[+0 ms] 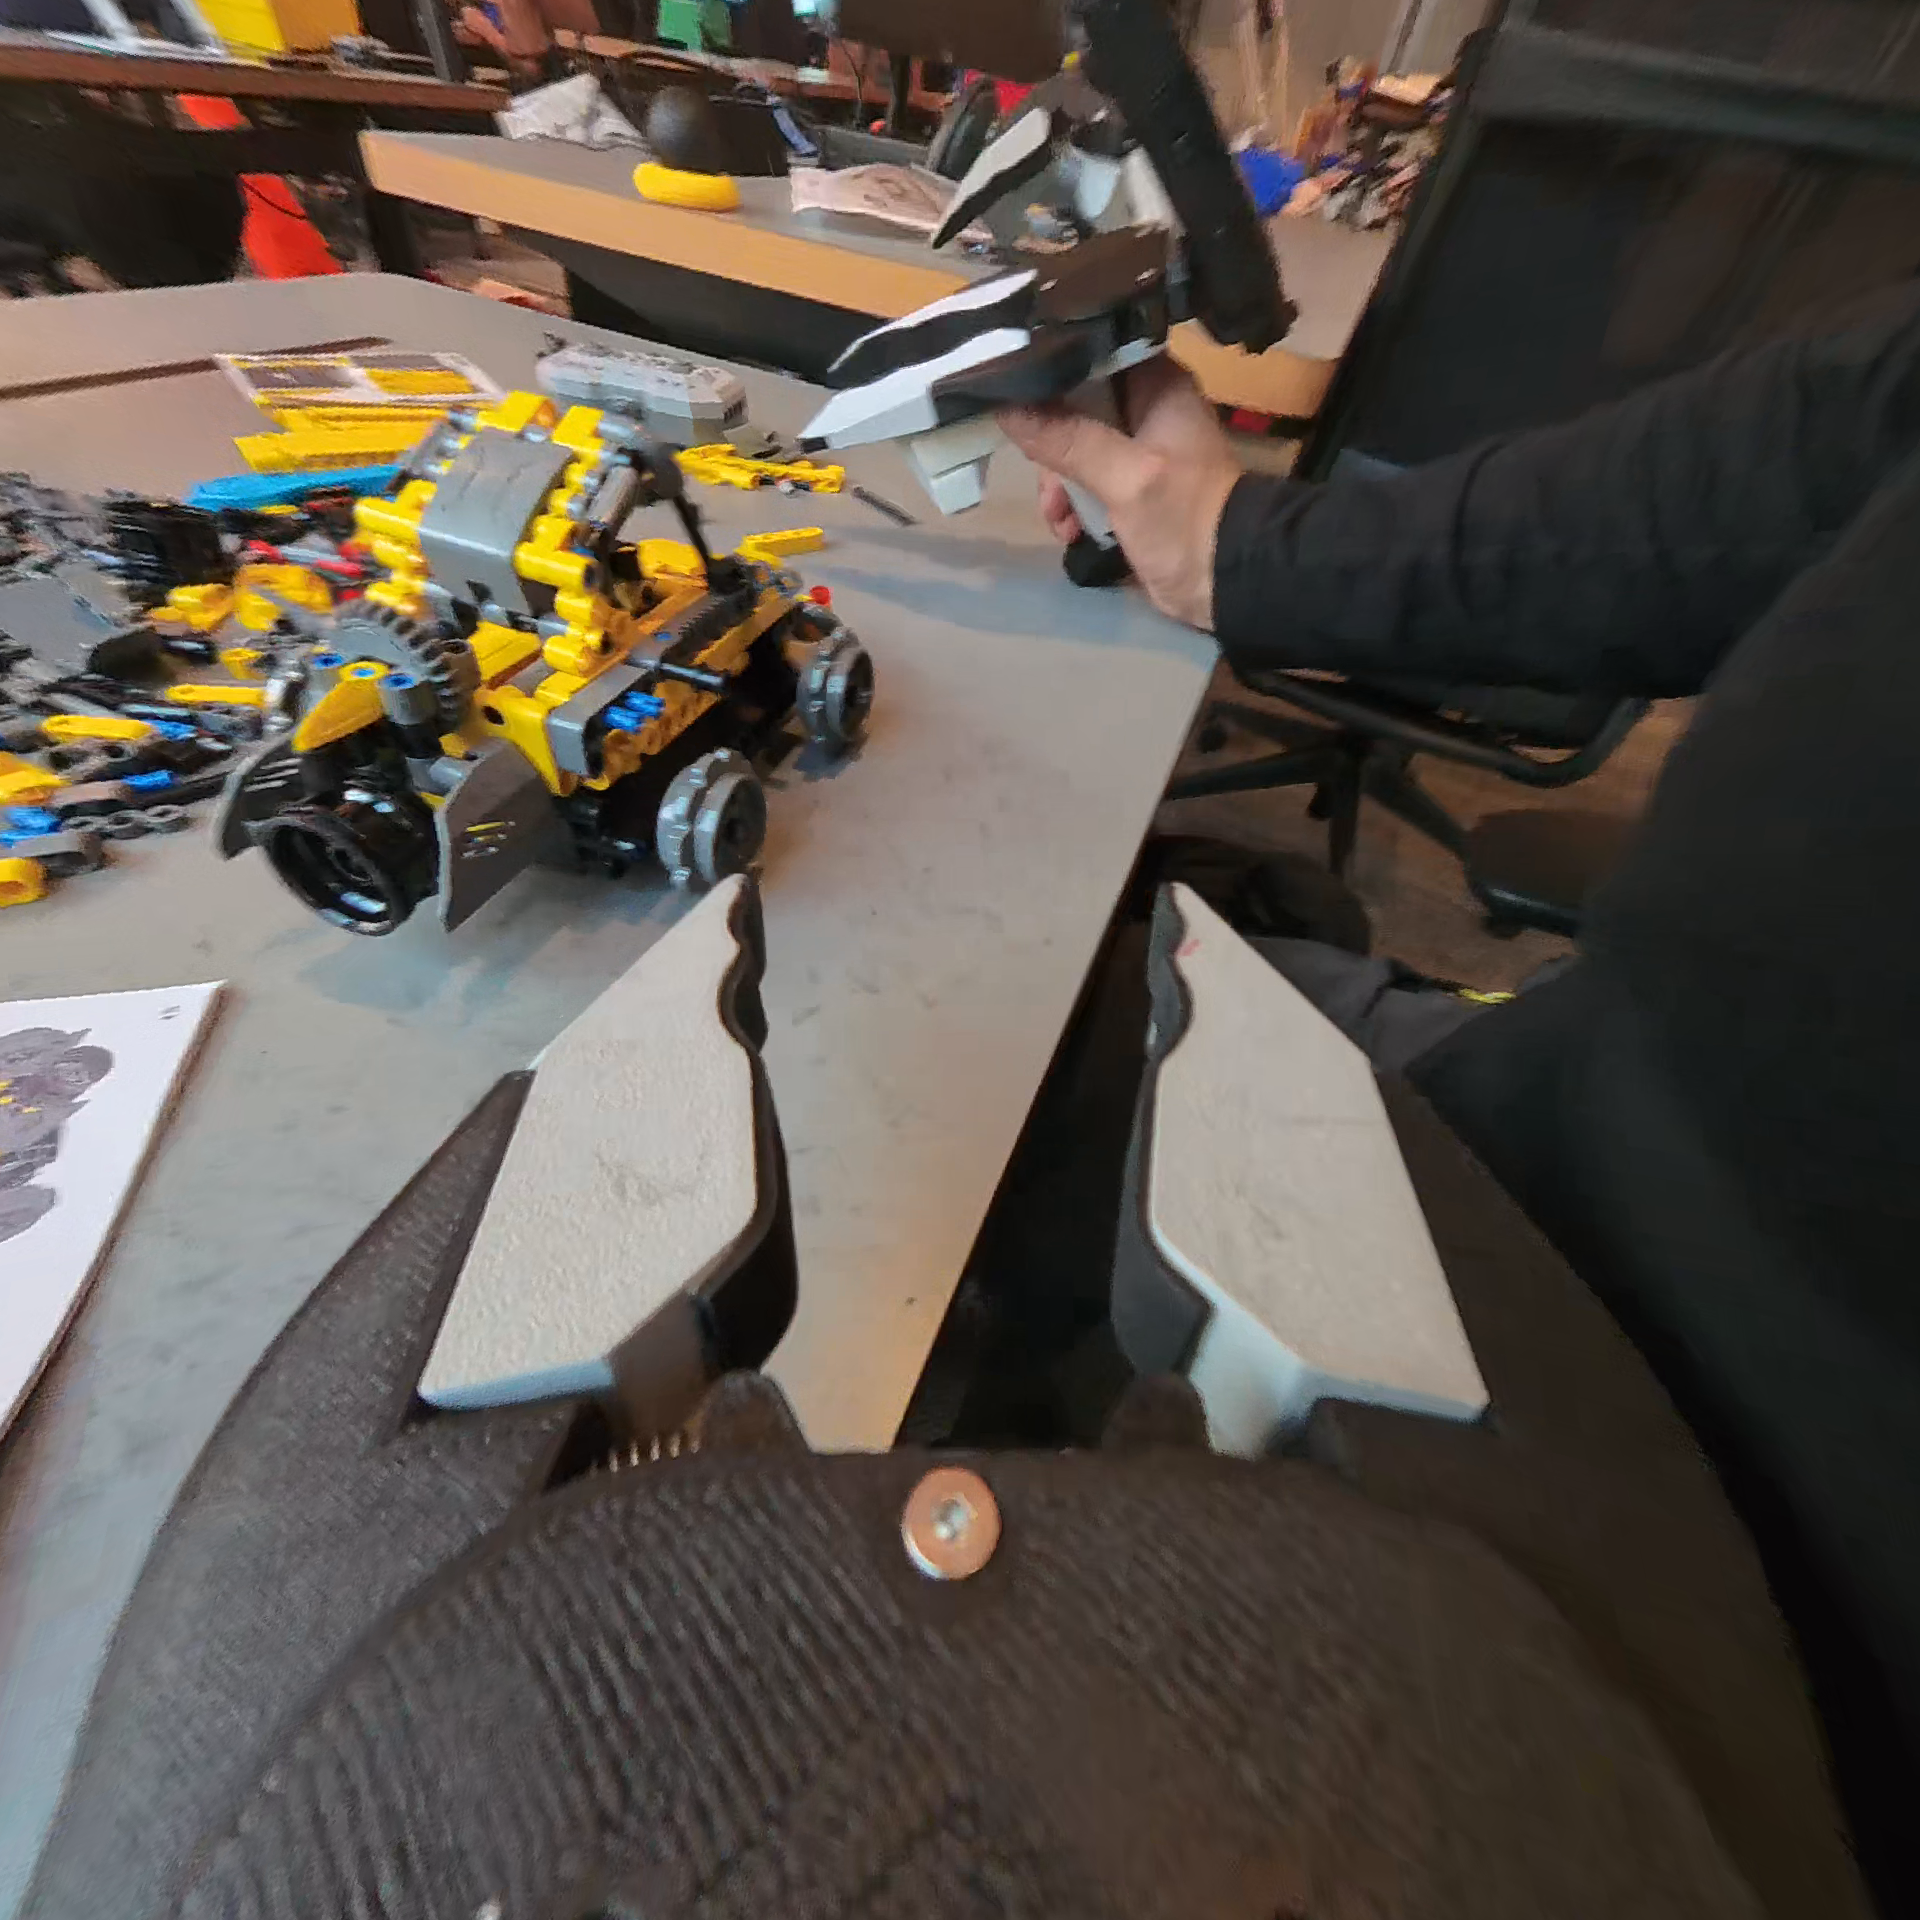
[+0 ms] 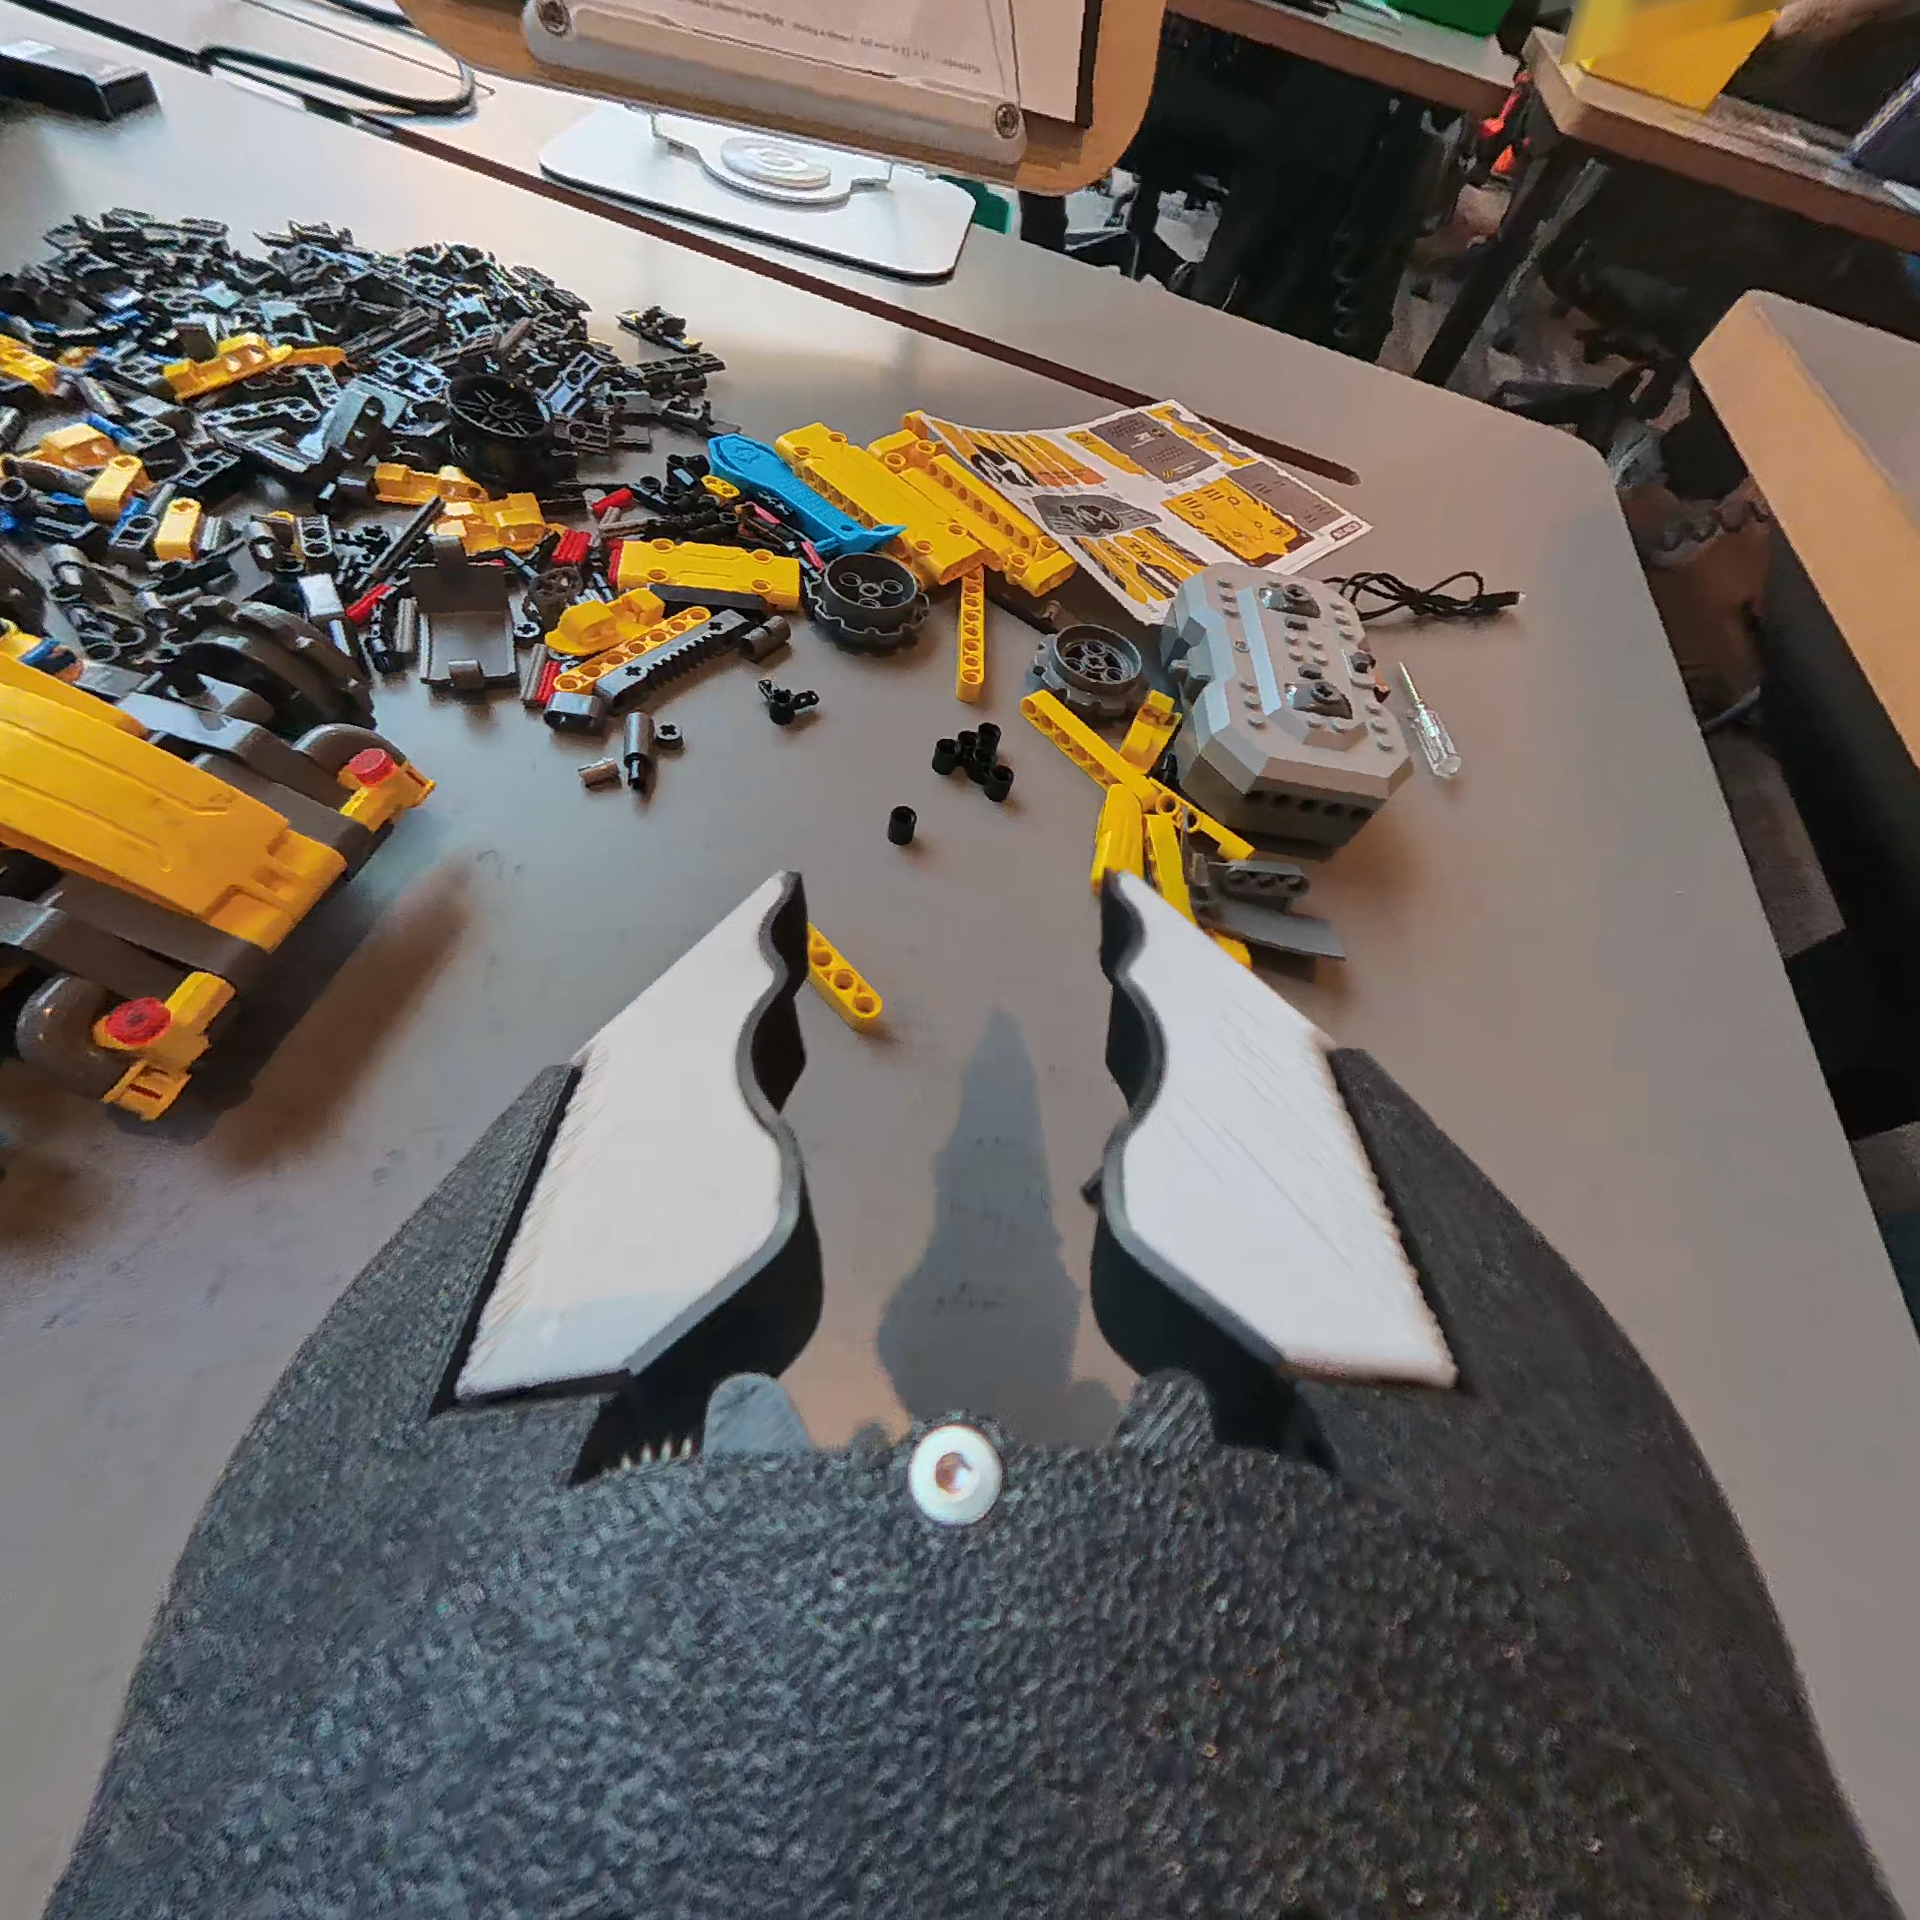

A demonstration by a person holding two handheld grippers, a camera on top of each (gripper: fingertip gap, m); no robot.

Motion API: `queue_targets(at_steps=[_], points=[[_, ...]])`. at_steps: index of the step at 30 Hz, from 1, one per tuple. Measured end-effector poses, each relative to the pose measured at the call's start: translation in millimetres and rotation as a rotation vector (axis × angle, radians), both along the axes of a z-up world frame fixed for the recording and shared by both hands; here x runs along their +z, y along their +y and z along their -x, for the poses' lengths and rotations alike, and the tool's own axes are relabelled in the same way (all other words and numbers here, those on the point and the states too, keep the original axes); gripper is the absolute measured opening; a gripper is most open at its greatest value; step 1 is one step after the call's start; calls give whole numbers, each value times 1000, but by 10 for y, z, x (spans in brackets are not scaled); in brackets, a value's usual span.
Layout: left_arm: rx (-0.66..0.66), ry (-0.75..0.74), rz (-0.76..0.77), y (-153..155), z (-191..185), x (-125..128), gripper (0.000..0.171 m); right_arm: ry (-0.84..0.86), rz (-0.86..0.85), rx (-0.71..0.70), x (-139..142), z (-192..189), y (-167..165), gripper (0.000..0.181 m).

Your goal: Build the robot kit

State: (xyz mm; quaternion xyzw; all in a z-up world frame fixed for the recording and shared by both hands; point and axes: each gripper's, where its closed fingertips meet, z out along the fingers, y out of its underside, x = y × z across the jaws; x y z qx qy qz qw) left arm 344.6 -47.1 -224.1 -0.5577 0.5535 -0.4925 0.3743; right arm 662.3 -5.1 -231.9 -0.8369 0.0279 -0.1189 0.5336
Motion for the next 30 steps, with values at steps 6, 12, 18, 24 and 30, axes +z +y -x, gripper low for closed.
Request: queue_targets(at_steps=[6,12,18,24,30], points=[[-164,-127,-65,-198,134,256,57,93,-31,-90,18,-214,-93,67],[-188,-129,25,-82,267,279,62,85,5,-162,-40,-324,-143,68],[-184,-174,36,17,387,438,62,113,33,-234,-101,-455,-200,72],[-158,-198,47,75,444,540,62,101,48,-269,-120,-501,-233,76],[-114,-181,44,120,388,461,63,122,67,-266,-157,-511,-225,77]])
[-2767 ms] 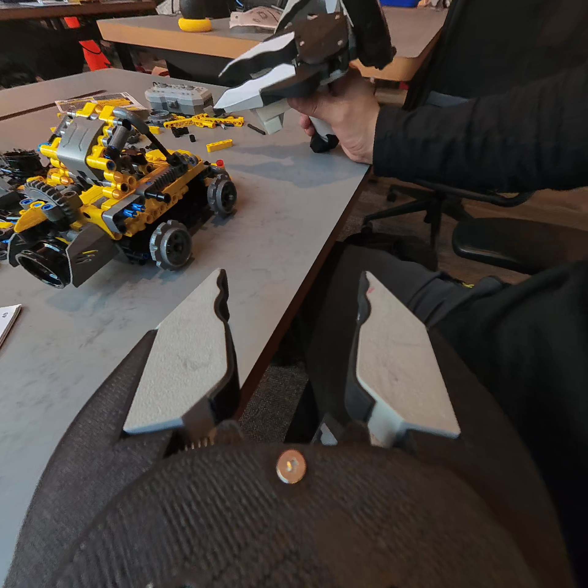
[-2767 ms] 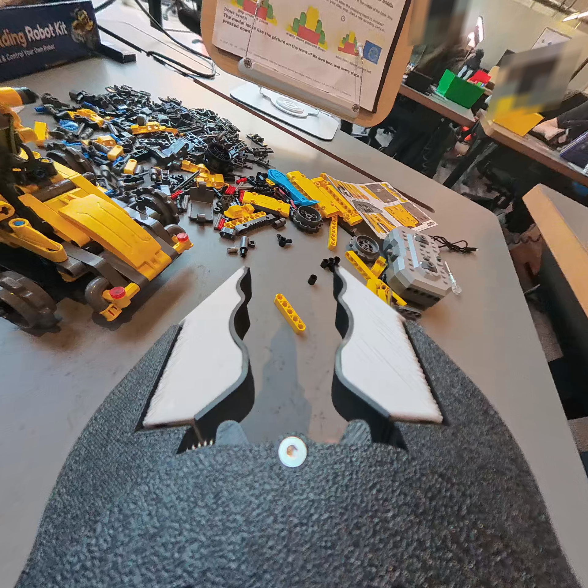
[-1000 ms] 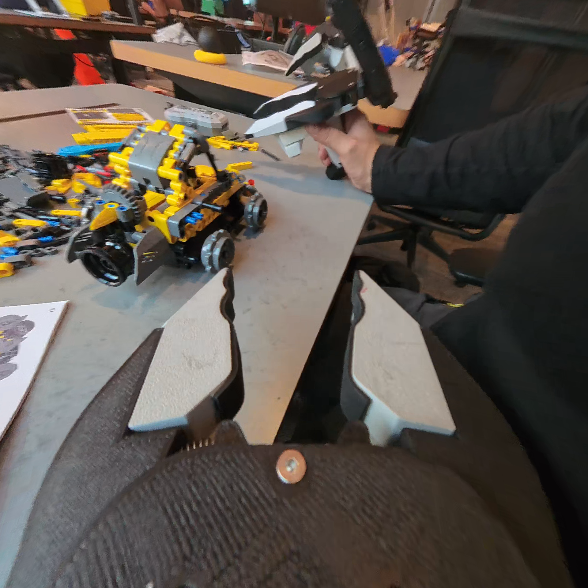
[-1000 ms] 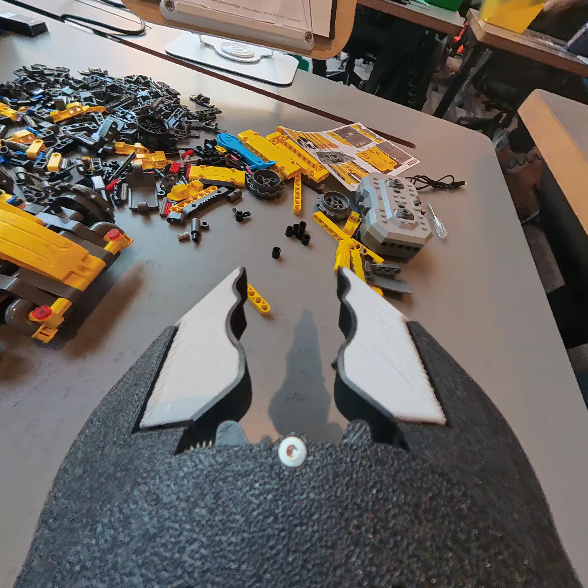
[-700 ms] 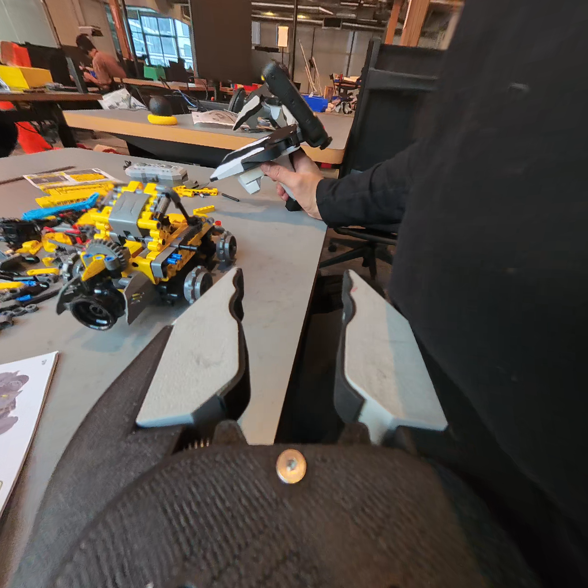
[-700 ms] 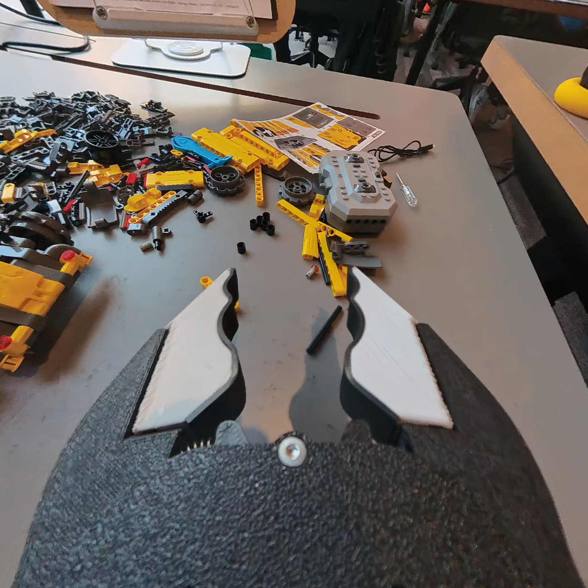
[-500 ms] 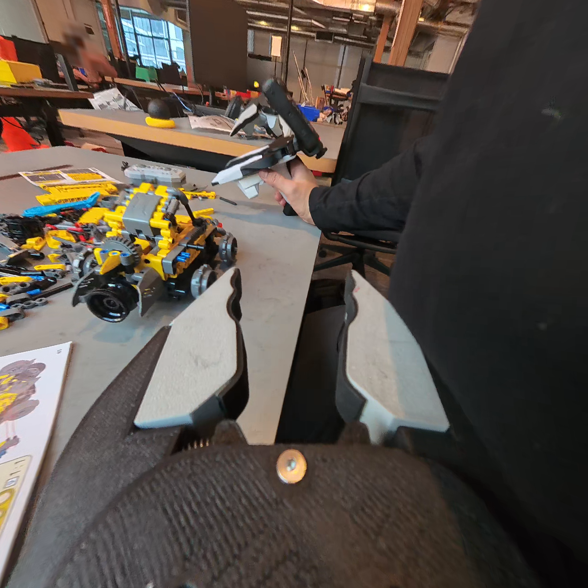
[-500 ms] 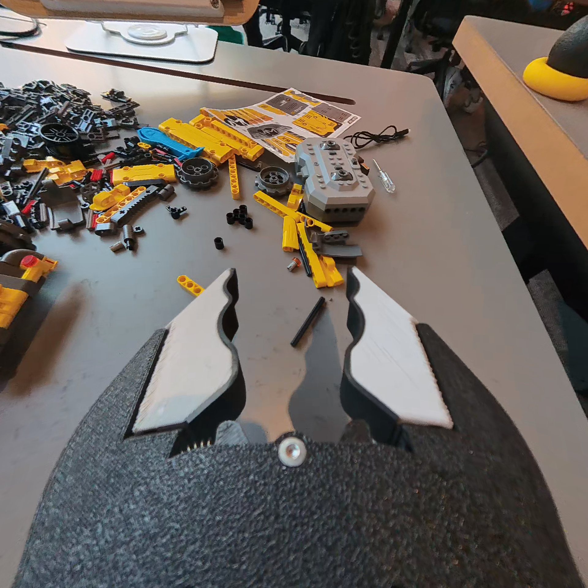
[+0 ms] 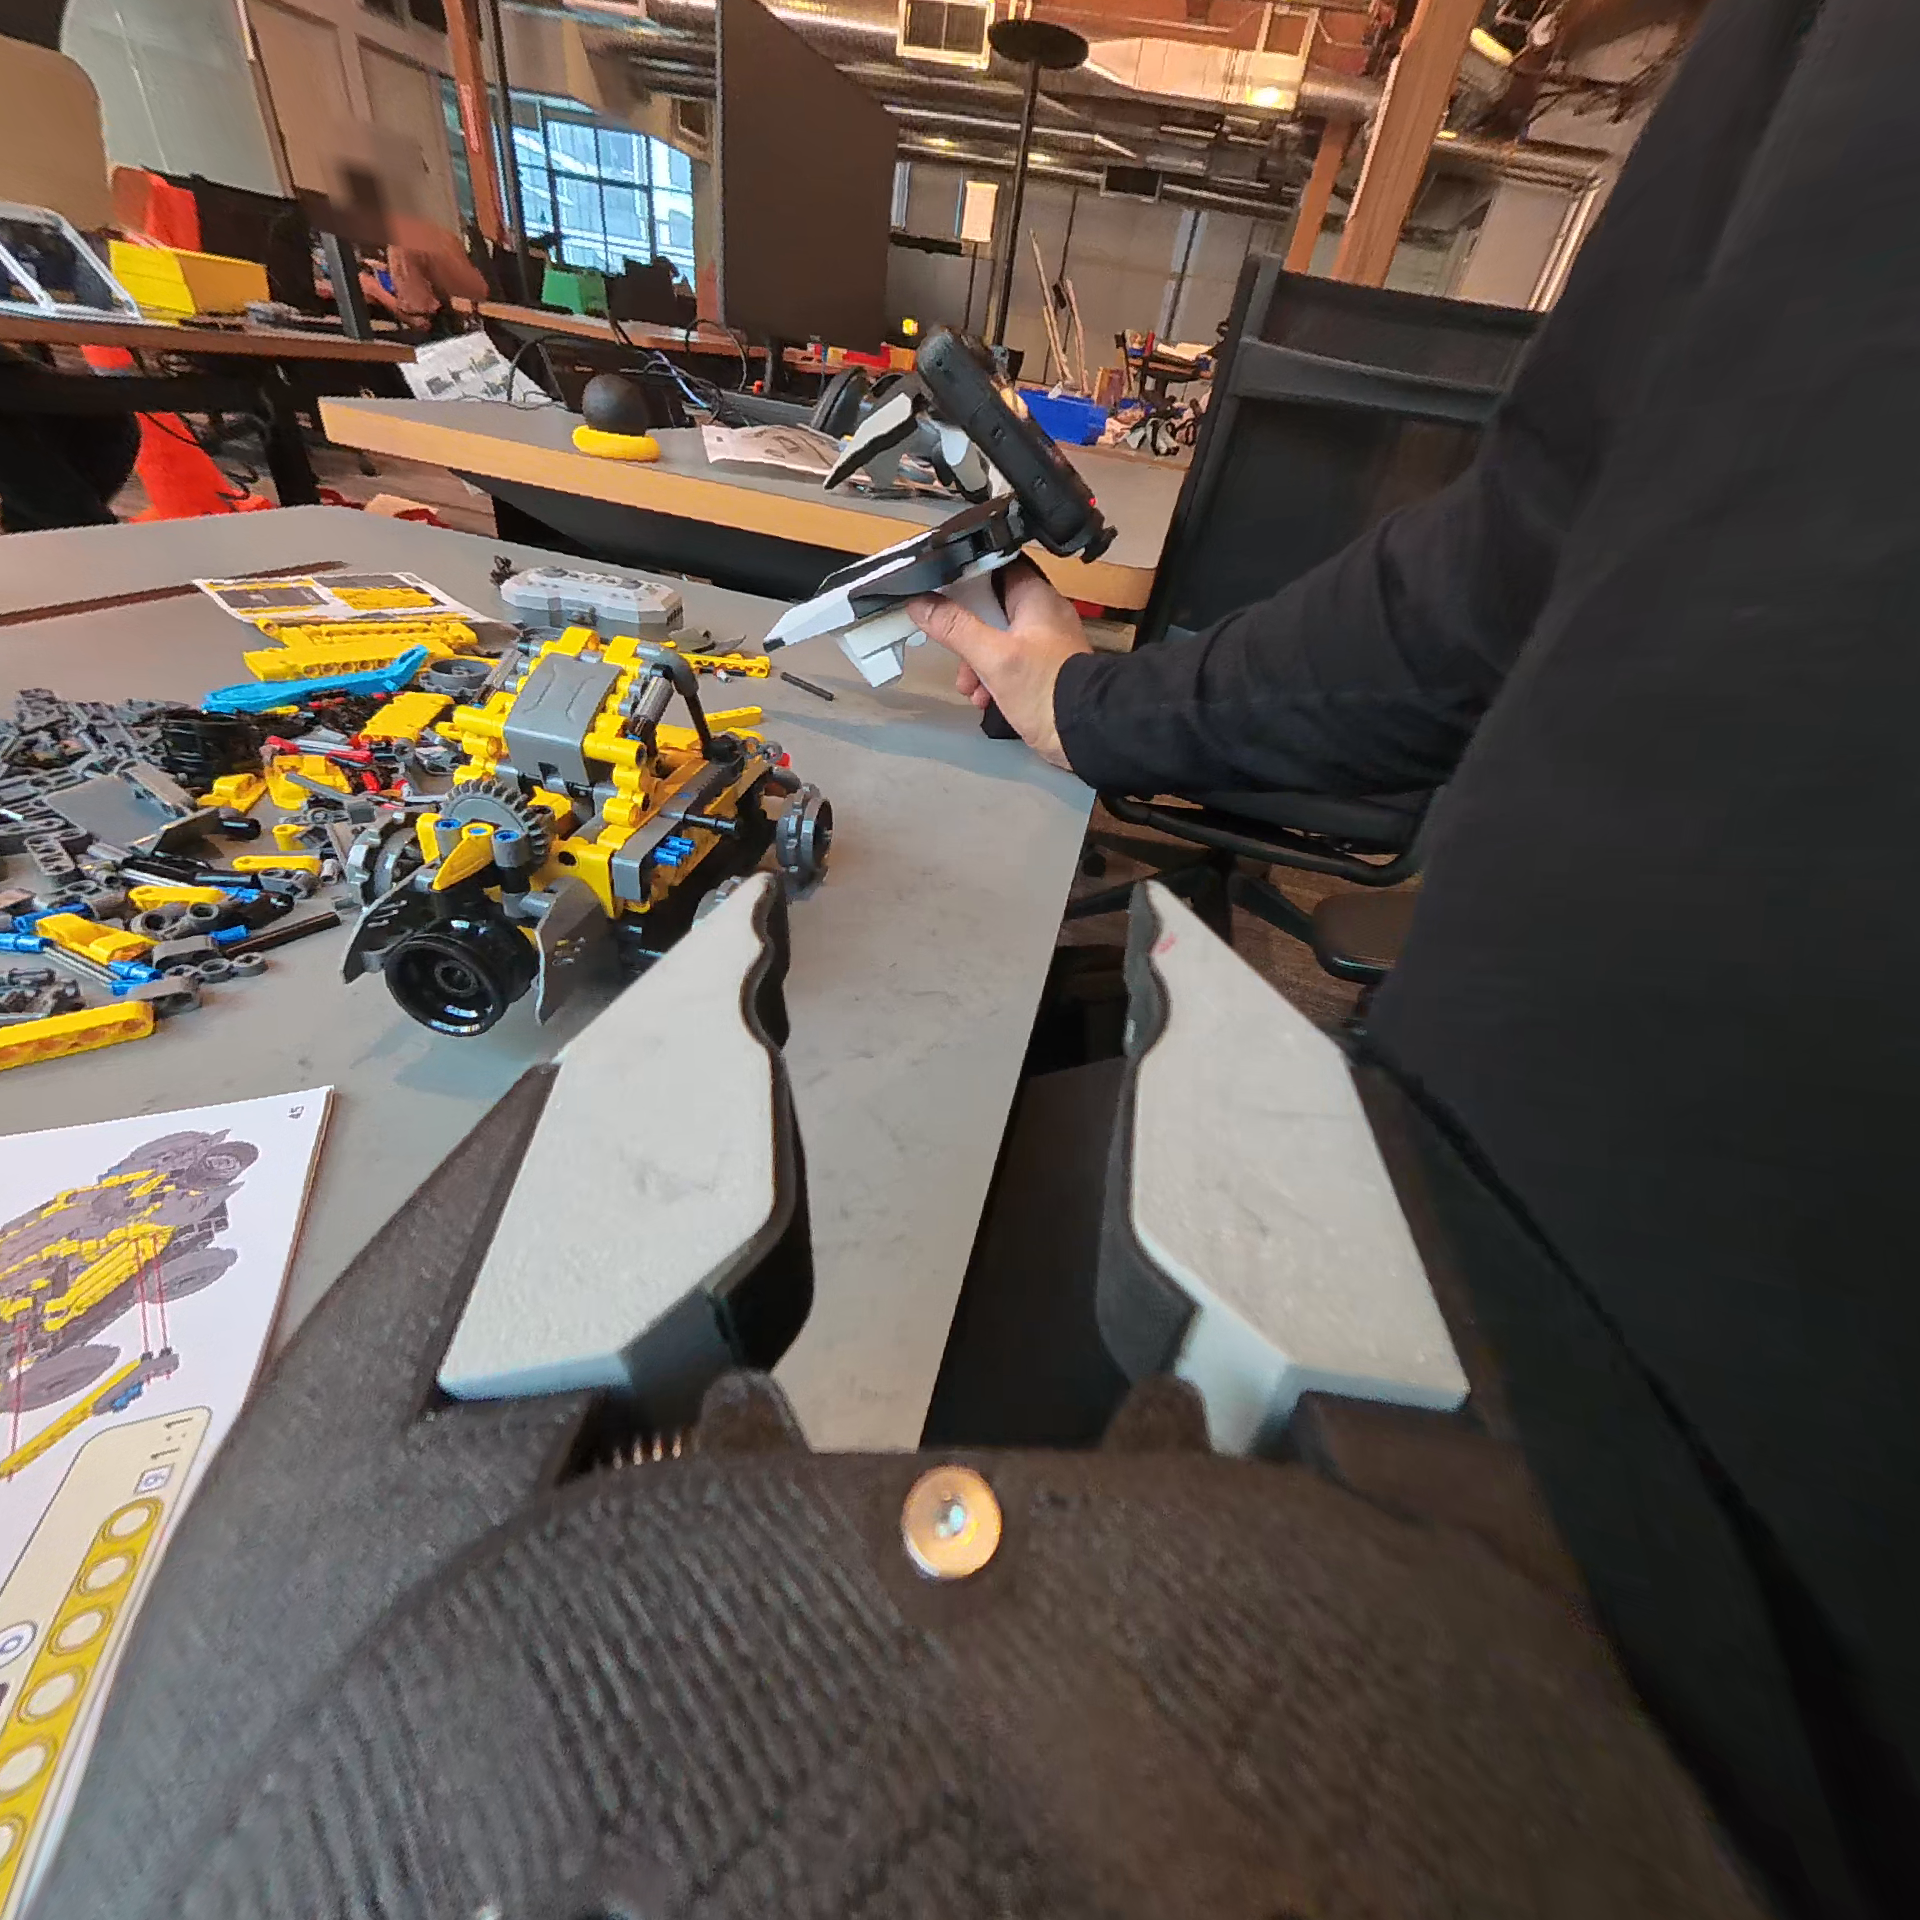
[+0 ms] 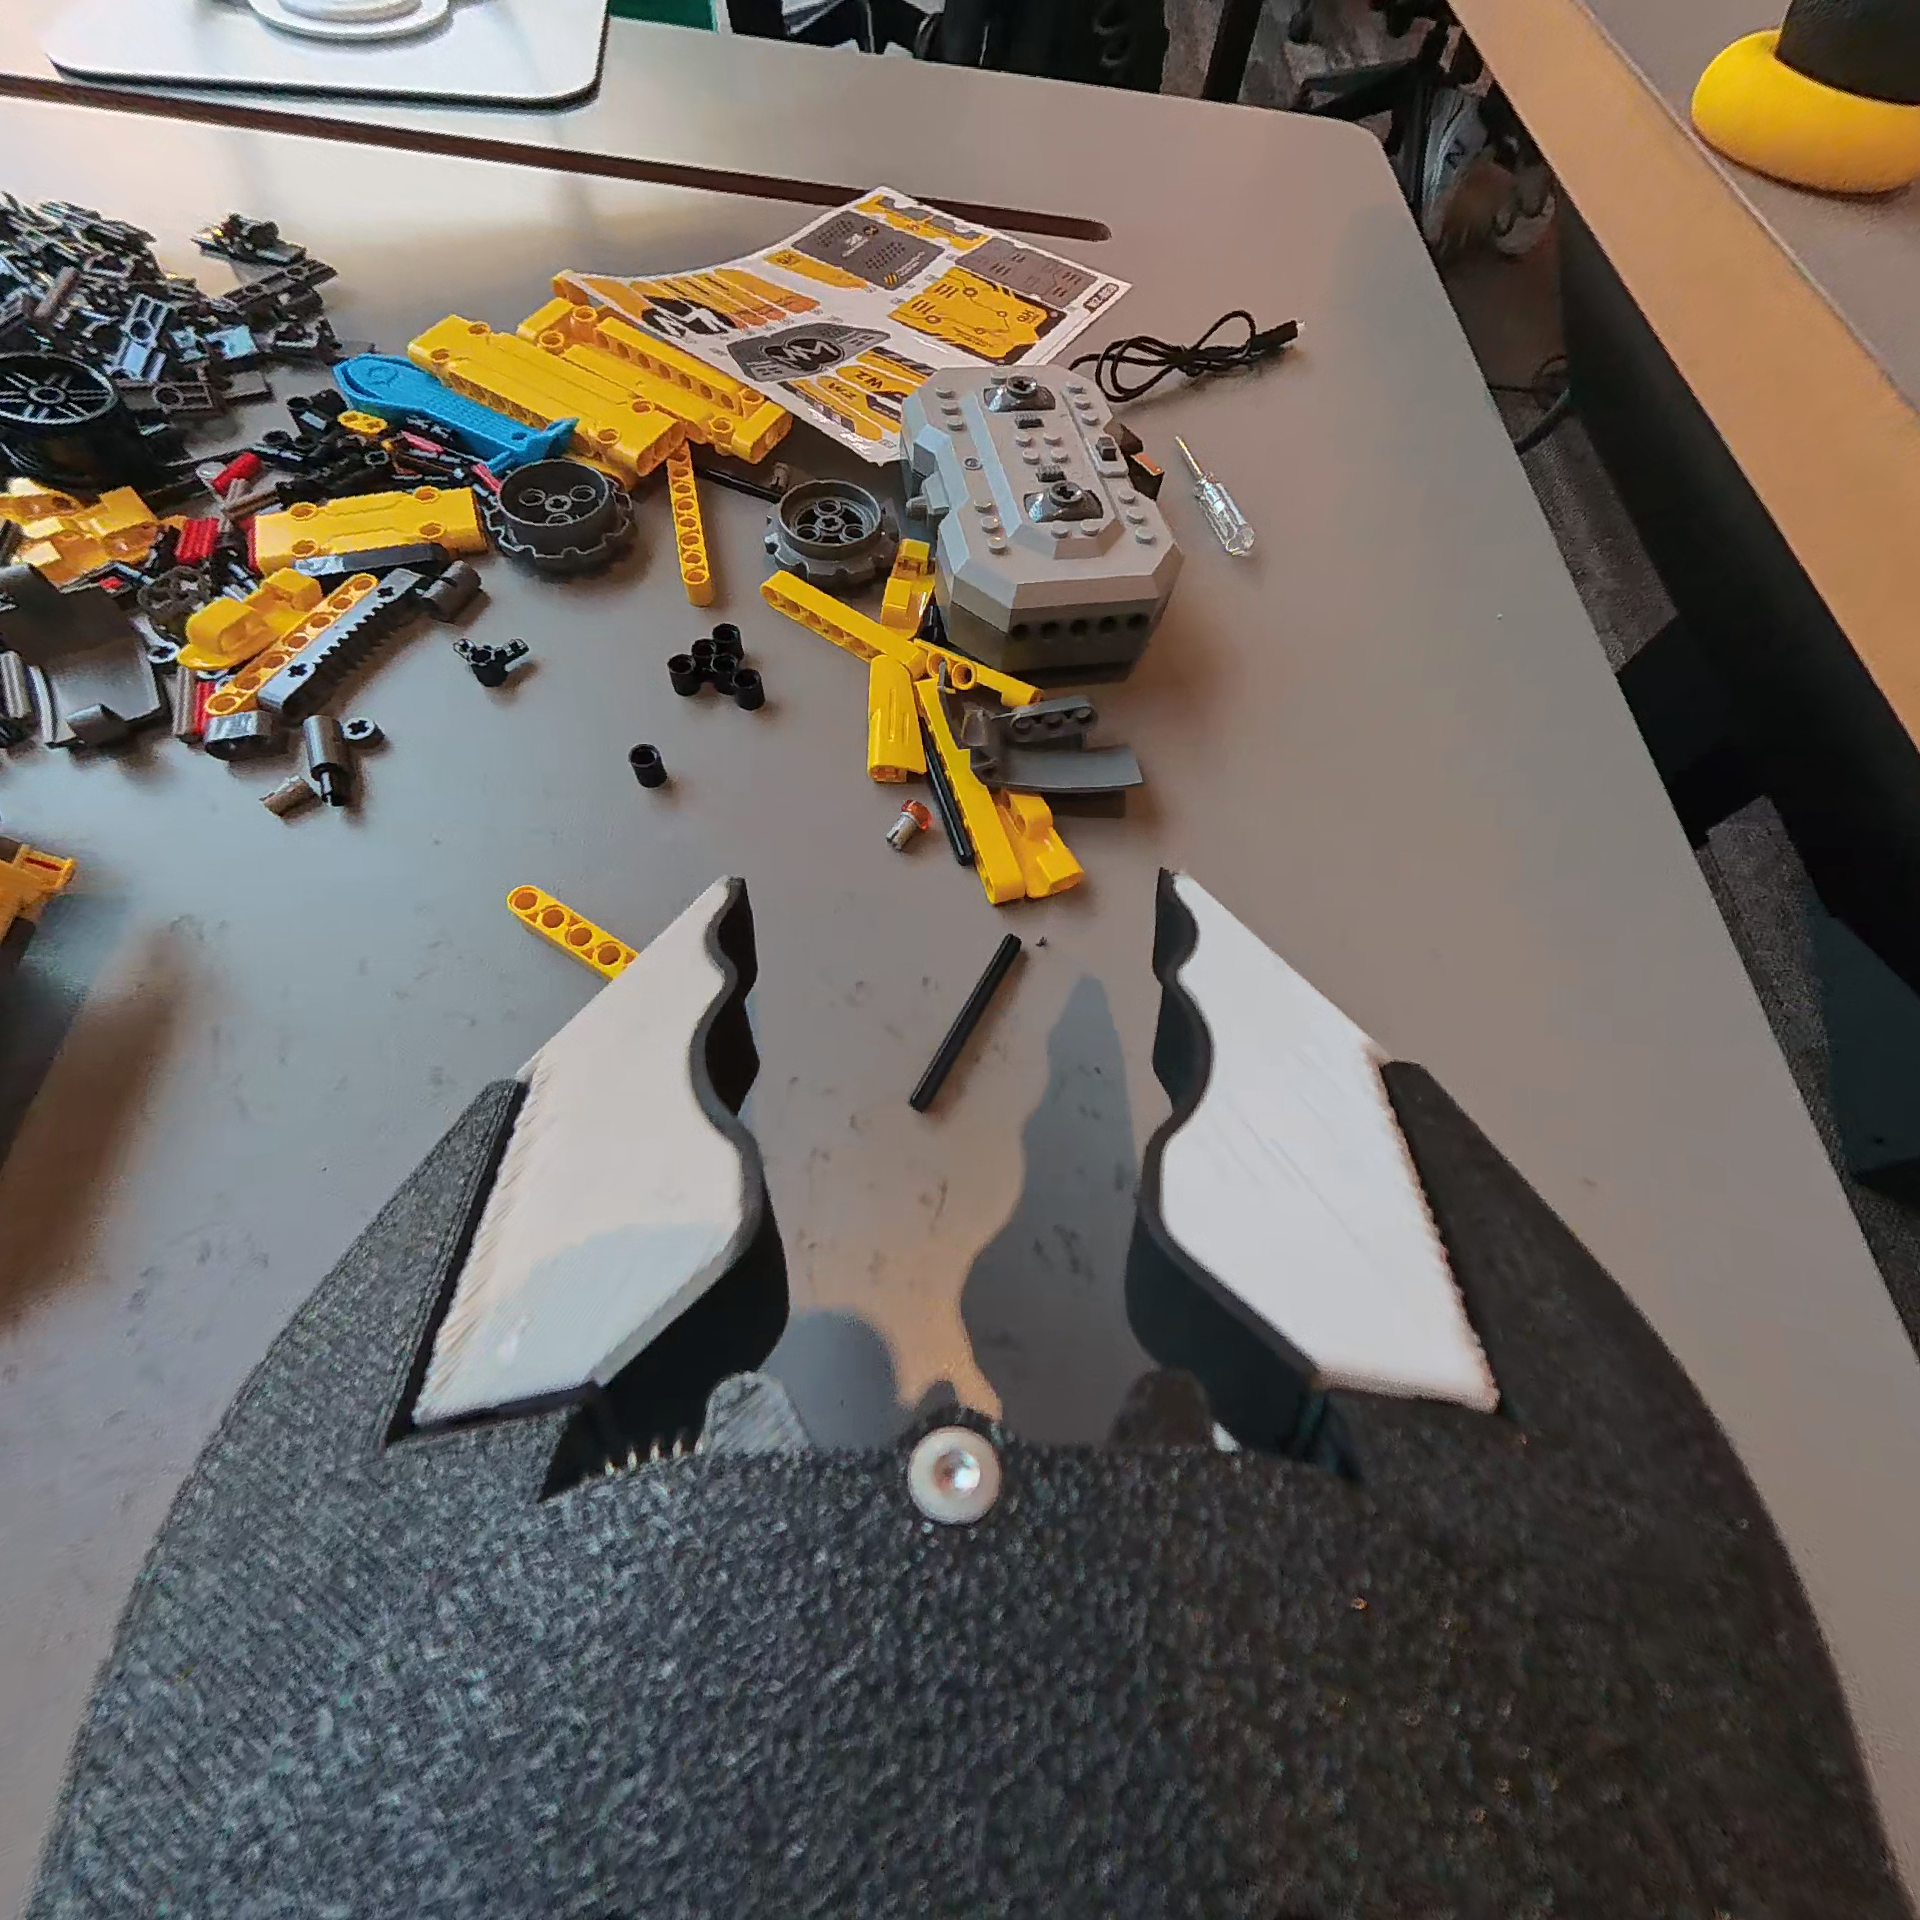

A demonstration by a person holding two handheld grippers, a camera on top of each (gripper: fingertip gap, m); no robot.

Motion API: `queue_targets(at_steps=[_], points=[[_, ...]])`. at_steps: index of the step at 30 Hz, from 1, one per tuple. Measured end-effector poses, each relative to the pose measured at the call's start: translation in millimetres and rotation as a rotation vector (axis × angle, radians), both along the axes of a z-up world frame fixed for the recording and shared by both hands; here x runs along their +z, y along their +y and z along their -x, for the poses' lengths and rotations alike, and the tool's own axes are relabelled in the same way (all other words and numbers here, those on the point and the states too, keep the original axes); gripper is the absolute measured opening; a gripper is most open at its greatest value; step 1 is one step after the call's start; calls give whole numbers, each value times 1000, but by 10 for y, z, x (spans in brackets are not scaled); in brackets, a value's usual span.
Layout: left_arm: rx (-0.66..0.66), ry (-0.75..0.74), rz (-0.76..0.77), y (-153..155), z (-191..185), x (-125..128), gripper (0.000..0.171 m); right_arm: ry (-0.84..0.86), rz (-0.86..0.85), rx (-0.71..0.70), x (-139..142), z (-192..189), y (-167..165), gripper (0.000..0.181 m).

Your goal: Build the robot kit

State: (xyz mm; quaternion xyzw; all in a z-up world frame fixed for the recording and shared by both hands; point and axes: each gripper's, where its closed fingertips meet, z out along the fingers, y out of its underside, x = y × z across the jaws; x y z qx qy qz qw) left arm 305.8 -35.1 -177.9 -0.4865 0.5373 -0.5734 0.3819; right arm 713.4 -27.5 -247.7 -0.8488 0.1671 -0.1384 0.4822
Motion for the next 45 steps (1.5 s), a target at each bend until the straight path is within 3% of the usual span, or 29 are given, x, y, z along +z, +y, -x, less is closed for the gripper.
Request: queue_targets(at_steps=[24,45], points=[[61,86,-4,39,-193,-202,64,31,-6,29,-10,28,24,76],[93,186,-234,-124,-297,-474,69,43,-103,85,128,112,29,71]])
